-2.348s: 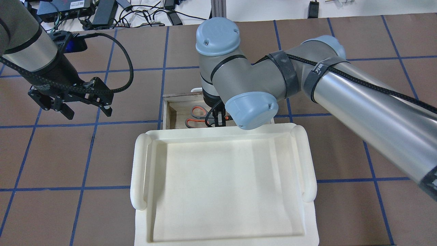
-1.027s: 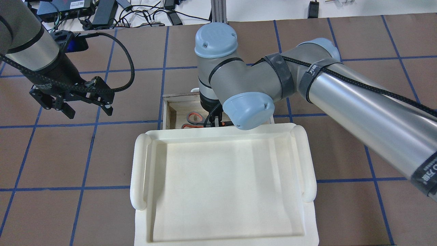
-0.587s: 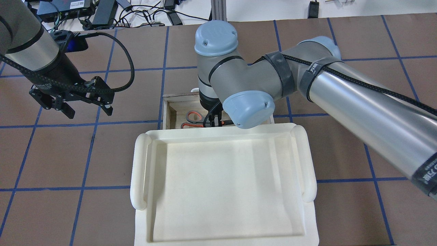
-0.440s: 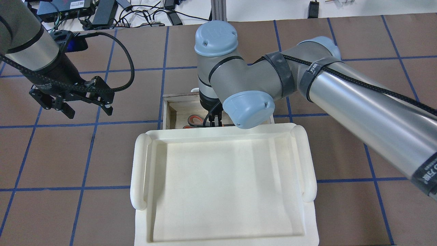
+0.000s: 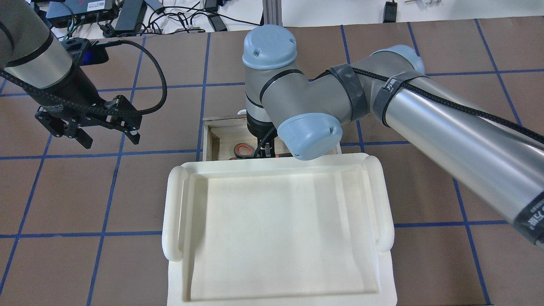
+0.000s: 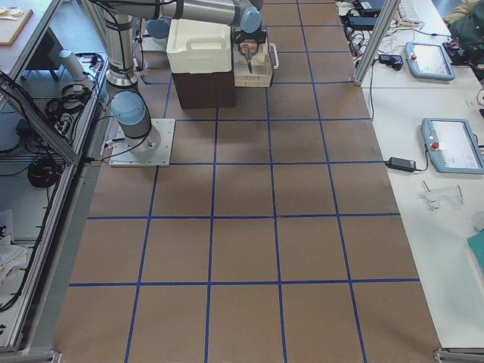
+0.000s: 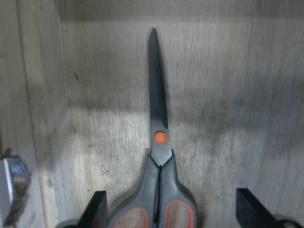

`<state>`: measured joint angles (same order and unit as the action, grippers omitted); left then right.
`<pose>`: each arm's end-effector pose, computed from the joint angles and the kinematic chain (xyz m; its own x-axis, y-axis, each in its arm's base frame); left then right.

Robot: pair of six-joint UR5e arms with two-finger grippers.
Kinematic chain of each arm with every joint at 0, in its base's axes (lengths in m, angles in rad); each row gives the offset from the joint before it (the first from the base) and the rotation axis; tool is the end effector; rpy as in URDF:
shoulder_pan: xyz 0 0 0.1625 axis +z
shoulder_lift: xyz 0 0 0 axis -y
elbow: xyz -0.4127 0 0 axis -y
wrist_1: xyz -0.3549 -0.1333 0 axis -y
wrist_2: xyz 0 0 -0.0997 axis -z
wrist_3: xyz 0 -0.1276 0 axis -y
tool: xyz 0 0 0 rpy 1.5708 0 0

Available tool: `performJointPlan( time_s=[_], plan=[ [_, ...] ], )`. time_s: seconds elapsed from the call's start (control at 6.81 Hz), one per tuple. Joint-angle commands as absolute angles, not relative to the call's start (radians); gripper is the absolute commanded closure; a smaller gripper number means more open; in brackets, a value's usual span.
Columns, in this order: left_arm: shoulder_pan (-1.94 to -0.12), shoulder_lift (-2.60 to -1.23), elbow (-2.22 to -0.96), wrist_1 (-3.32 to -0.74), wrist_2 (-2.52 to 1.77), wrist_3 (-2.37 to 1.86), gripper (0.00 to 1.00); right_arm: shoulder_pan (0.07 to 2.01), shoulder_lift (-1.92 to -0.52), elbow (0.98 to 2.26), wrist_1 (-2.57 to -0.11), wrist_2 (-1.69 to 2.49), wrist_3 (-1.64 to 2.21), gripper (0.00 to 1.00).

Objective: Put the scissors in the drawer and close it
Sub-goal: 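Lower the scissors into the drawer and open the right gripper, then raise the right gripper out of the drawer while the left arm moves toward the drawer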

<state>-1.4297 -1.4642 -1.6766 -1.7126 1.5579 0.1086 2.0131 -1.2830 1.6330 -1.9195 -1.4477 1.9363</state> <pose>-0.0785 -0.4069 0.4328 -0.9990 -0.0353 0.0279 -0.0311 0.9899 0.1383 0.3701 -0.4334 0.3098 -0.0791 0.9958 0.0451 0.9907 0.0736 0.1142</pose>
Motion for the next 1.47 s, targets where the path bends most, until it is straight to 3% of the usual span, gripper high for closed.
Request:
performJointPlan(
  time_s=[0.0, 0.59, 1.32],
  plan=[
    [-1.430, -1.474, -1.677, -1.709, 1.557, 0.104, 0.00, 1.990, -1.316, 1.583, -1.913, -1.454, 1.864, 0.00],
    [-1.433, -1.486, -1.666, -1.675, 1.551, 0.101, 0.00, 1.805, -1.443, 1.565, -1.720, -1.552, 1.368, 0.00],
    [-1.521, -1.566, -1.565, -1.610, 1.551, 0.100, 0.00, 1.519, -1.494, 1.563, -1.712, -1.557, 0.470, 0.00]
  ],
)
